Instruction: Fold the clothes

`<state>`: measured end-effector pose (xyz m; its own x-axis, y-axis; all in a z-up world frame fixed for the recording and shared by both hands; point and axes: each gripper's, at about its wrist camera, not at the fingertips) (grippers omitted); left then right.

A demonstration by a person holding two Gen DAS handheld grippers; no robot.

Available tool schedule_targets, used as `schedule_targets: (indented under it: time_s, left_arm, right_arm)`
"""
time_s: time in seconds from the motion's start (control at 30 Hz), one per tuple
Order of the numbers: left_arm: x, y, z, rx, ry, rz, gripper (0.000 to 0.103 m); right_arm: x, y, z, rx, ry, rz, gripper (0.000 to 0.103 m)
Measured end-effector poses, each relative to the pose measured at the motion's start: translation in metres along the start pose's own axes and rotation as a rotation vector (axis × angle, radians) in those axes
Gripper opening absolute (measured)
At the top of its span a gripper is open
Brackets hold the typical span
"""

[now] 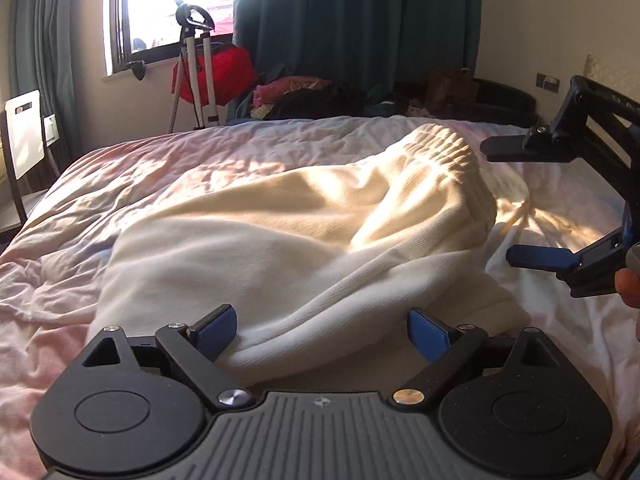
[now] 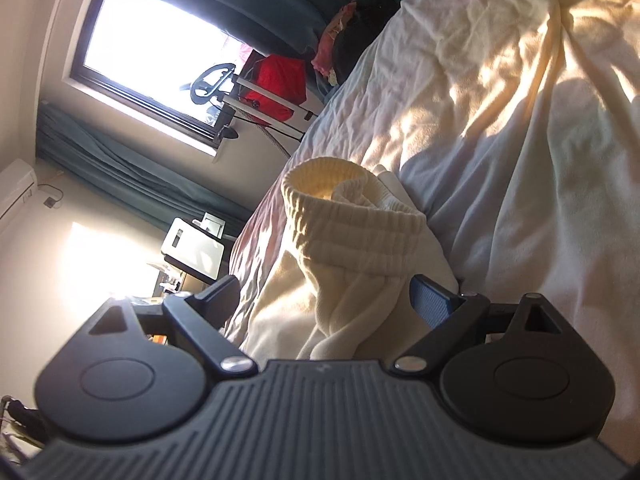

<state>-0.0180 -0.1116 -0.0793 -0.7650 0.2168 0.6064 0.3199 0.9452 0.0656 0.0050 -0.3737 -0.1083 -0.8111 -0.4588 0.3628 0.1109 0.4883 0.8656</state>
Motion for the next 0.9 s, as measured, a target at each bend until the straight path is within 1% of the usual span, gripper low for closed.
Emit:
schedule_targets:
  time_s: [0.1,0.17,0.23,0.3,0.43,0.5,0.57,0.6,0.63,0.67,0.7,0.73,0.8,0.83,0.9]
  left_arm:
    - [0.014,0.016,0.006,-0.008,-0.017,-0.033,0.094]
    - [0.023,0.023,0.011,0.01,-0.036,-0.059,0.095]
    - [0.025,0.031,0.013,0.042,-0.048,-0.072,0.096]
    - [0.025,0.039,0.015,0.07,-0.059,-0.069,0.096]
    - [0.023,0.049,0.018,0.068,-0.077,-0.057,0.096]
    - [0.022,0.053,0.019,0.066,-0.085,-0.049,0.096]
    - [0.023,0.057,0.019,0.073,-0.089,-0.033,0.096]
    - [0.024,0.06,0.019,0.078,-0.09,-0.025,0.096]
    - [0.025,0.062,0.018,0.083,-0.091,-0.016,0.096]
    - [0.022,0.065,0.018,0.091,-0.095,-0.009,0.096]
    - [0.018,0.068,0.019,0.098,-0.098,-0.006,0.096]
    - [0.016,0.071,0.019,0.107,-0.098,-0.005,0.096]
    - [0.015,0.076,0.019,0.124,-0.094,0.001,0.096]
    - [0.015,0.078,0.019,0.134,-0.095,0.003,0.096]
    - [0.016,0.082,0.019,0.156,-0.102,0.007,0.097]
  right_arm:
    - [-0.007,0.005,0.001,0.026,-0.011,0.042,0.093]
    - [-0.016,0.008,0.001,0.044,-0.017,0.075,0.093]
    - [-0.028,0.012,0.002,0.06,-0.004,0.103,0.093]
    - [-0.038,0.014,0.005,0.078,-0.008,0.141,0.093]
    - [-0.05,0.017,0.004,0.115,-0.047,0.226,0.093]
    - [-0.058,0.014,0.0,0.091,-0.059,0.241,0.093]
    - [-0.068,0.012,-0.001,0.084,-0.07,0.236,0.092]
    - [-0.072,0.012,-0.001,0.102,-0.081,0.243,0.086]
    - [-0.075,0.014,0.0,0.123,-0.096,0.265,0.075]
    - [-0.077,0.016,0.0,0.146,-0.11,0.28,0.072]
    - [-0.078,0.018,0.001,0.167,-0.125,0.291,0.065]
    - [-0.074,0.022,0.001,0.179,-0.14,0.276,0.055]
    - [-0.066,0.03,0.002,0.201,-0.17,0.244,0.044]
    - [-0.059,0.035,0.002,0.206,-0.19,0.207,0.041]
    - [-0.044,0.048,0.002,0.221,-0.241,0.134,0.039]
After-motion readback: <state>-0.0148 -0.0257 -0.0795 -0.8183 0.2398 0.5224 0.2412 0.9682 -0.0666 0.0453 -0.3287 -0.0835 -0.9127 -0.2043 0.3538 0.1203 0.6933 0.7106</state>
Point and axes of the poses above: each gripper's, at about its wrist camera, not at the fingertips, and x roughly against the way its jaws point, y to its left, z to its underside, and after that the axes turned 3 degrees about -x, right-handed
